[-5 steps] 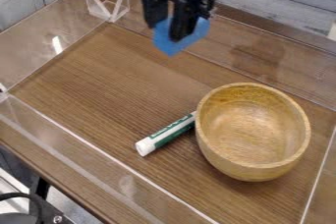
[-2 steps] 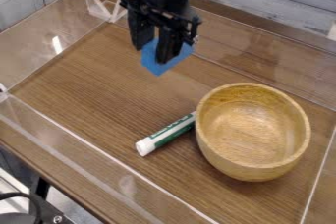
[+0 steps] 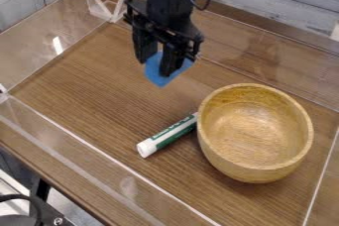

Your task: Remove the blue block from inside the brown bowl and put it on the table

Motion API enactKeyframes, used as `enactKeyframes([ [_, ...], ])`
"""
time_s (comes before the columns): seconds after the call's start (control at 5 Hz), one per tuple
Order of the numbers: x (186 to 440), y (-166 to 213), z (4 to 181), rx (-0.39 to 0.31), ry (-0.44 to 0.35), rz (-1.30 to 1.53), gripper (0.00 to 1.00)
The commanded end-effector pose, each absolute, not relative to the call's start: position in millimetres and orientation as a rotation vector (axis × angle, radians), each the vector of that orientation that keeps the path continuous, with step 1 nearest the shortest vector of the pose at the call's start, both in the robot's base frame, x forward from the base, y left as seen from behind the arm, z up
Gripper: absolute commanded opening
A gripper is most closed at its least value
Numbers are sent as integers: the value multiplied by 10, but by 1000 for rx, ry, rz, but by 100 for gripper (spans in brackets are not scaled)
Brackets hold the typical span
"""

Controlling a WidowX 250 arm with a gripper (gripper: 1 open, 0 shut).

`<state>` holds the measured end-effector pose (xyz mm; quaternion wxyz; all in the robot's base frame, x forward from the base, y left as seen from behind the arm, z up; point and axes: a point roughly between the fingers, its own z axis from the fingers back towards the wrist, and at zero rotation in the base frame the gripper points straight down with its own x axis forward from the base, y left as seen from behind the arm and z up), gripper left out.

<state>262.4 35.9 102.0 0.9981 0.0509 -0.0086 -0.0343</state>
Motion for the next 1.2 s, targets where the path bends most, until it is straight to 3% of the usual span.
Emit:
enactKeyframes([
  [0.0,2709,416,1038,115,-67,-61,0],
  [0.4,2753,445,921,109,-79,-58,0],
  [0.6,2757,459,873,104,-74,-48,100],
  [1.0,2743,462,903,73,-75,-36,100],
])
